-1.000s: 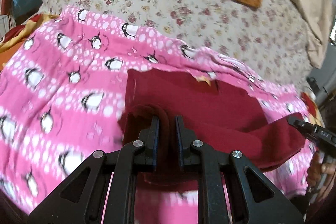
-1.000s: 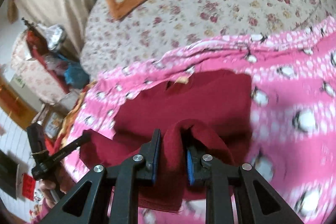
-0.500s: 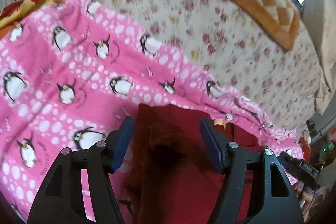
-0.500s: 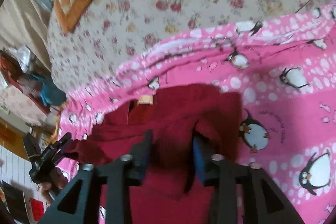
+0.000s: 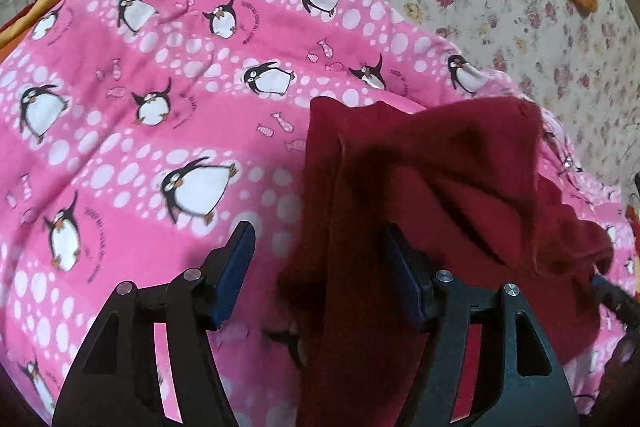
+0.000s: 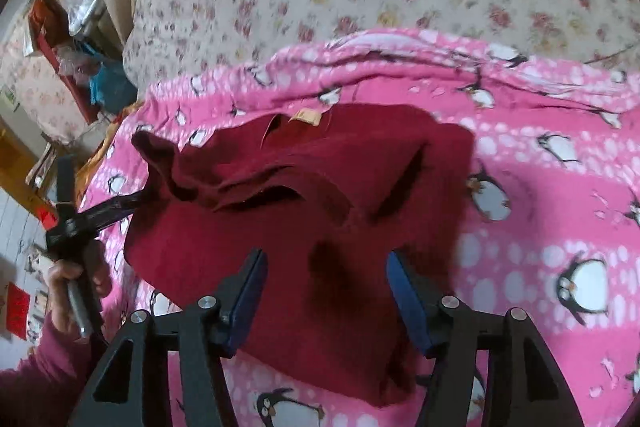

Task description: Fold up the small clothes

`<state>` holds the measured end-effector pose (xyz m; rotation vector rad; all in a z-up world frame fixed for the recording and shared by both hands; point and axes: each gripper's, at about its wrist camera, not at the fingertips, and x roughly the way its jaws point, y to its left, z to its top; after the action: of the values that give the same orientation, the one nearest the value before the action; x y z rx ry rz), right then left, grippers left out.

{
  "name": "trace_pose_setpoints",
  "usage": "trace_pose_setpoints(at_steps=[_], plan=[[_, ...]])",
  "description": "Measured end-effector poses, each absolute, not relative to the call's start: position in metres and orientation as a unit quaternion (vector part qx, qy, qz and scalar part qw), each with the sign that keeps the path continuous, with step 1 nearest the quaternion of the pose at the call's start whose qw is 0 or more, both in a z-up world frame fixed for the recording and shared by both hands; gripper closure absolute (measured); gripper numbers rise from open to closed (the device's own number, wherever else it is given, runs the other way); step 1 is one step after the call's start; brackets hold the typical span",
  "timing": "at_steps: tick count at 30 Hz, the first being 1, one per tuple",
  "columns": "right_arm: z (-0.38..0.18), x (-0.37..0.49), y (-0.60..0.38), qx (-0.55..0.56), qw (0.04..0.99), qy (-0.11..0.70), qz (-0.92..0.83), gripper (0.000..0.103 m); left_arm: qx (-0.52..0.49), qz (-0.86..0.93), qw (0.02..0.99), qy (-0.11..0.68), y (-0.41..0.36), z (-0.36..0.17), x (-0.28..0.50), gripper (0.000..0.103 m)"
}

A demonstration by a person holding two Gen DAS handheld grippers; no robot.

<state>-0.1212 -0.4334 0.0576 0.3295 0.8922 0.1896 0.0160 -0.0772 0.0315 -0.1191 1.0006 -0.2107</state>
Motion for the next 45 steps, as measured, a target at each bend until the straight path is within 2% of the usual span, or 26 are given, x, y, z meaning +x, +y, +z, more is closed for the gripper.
trace_pose_setpoints(at_steps=[6,10,13,19,25,28,31,34,39,45], plan=[[0.065,-0.041,-0.443,0.157,0.911,0.382,0.010,0.042,-0.069,-0.100,0.874,0.471,-0.071,0.027,0.027,0.036],[0.052,-0.004,-0.469,0.202,0.889,0.404,-0.082,0.042,-0.077,-0.101,0.874,0.470,-0.062,0.032,0.026,0.036],[0.057,-0.014,-0.455,0.218,0.885,0.406,-0.061,0.042,-0.077,-0.097,0.875,0.468,-0.058,0.037,0.023,0.036],[0.068,0.003,-0.352,0.125,0.894,0.426,0.062,0.042,-0.059,-0.100,0.876,0.468,-0.056,0.038,0.013,0.036],[0.015,0.071,-0.261,0.074,0.876,0.470,0.079,0.041,-0.054,-0.094,0.874,0.473,-0.055,0.032,0.020,0.035],[0.014,0.085,-0.251,0.062,0.878,0.472,0.051,0.039,-0.069,-0.099,0.868,0.481,-0.049,0.033,0.022,0.035],[0.039,0.077,-0.256,0.087,0.888,0.447,0.061,0.039,-0.068,-0.101,0.867,0.484,-0.046,0.037,0.020,0.035],[0.056,0.073,-0.241,0.065,0.895,0.434,0.079,0.039,-0.062,-0.100,0.867,0.484,-0.048,0.036,0.019,0.035],[0.020,0.100,-0.195,-0.029,0.876,0.477,0.065,0.039,-0.049,-0.092,0.870,0.482,-0.051,0.032,0.019,0.035],[0.022,0.099,-0.218,0.020,0.880,0.469,0.071,0.038,-0.043,-0.088,0.870,0.483,-0.054,0.030,0.021,0.031]])
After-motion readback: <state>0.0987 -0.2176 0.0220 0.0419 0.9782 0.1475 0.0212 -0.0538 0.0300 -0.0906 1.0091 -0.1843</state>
